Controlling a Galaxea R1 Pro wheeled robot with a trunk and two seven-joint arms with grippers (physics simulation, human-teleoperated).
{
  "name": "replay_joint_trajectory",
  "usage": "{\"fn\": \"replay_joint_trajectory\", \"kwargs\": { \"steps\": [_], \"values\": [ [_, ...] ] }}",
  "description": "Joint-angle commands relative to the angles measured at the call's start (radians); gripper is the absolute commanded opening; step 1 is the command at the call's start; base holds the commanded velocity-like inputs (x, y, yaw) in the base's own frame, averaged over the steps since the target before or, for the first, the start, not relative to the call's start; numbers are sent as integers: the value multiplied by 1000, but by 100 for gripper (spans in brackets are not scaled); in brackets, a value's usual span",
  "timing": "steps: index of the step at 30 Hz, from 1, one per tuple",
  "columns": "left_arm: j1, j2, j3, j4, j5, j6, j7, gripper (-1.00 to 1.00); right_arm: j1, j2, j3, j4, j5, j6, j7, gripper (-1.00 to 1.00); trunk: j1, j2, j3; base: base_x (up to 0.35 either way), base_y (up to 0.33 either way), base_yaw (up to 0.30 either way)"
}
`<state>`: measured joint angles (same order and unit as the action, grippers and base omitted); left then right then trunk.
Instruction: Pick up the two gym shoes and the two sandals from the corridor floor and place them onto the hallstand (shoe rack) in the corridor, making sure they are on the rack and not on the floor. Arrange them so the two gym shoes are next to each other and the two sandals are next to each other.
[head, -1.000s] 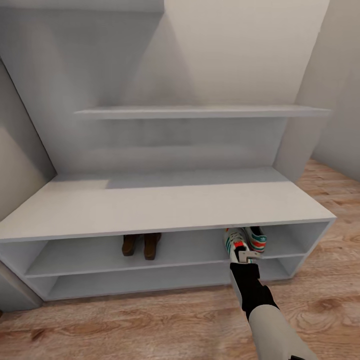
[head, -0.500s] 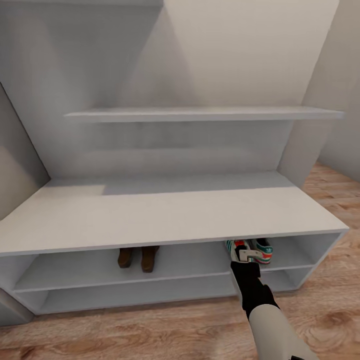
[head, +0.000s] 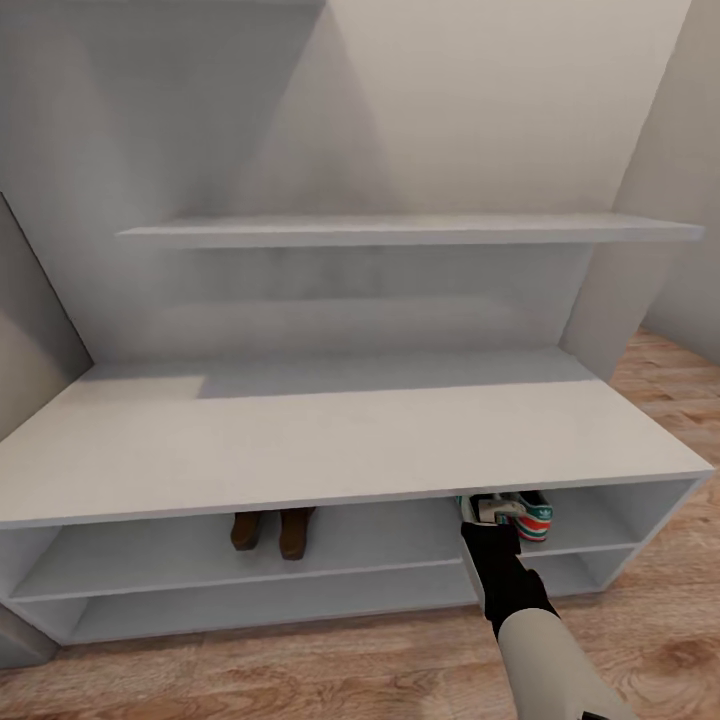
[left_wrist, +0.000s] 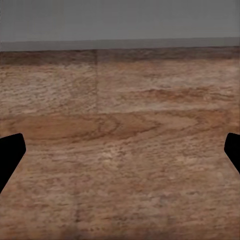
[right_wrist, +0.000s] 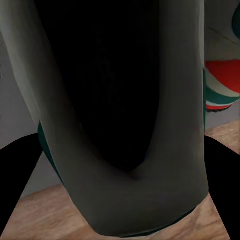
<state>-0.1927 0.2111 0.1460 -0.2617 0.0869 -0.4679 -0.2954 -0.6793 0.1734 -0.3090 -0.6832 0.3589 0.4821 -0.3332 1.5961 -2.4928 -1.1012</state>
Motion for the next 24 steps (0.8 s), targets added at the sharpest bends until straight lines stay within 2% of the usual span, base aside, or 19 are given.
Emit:
{"fn": "replay_joint_trajectory", "kwargs": {
  "steps": [1, 15, 24],
  "values": [
    [-1, 0, 3, 1, 9, 0, -10, 100, 0, 1, -4, 17, -3, 3, 3, -100, 0, 0, -1, 2, 0, 0],
    [-1, 1, 3, 1, 10, 0, -10, 100, 0, 1, -4, 17, -3, 3, 3, -100, 0, 0, -1, 91, -40, 0],
    [-1, 1, 3, 1, 9, 0, -10, 100, 0, 1, -4, 17, -3, 3, 3, -100, 0, 0, -1, 16, -10, 0]
  ]
}}
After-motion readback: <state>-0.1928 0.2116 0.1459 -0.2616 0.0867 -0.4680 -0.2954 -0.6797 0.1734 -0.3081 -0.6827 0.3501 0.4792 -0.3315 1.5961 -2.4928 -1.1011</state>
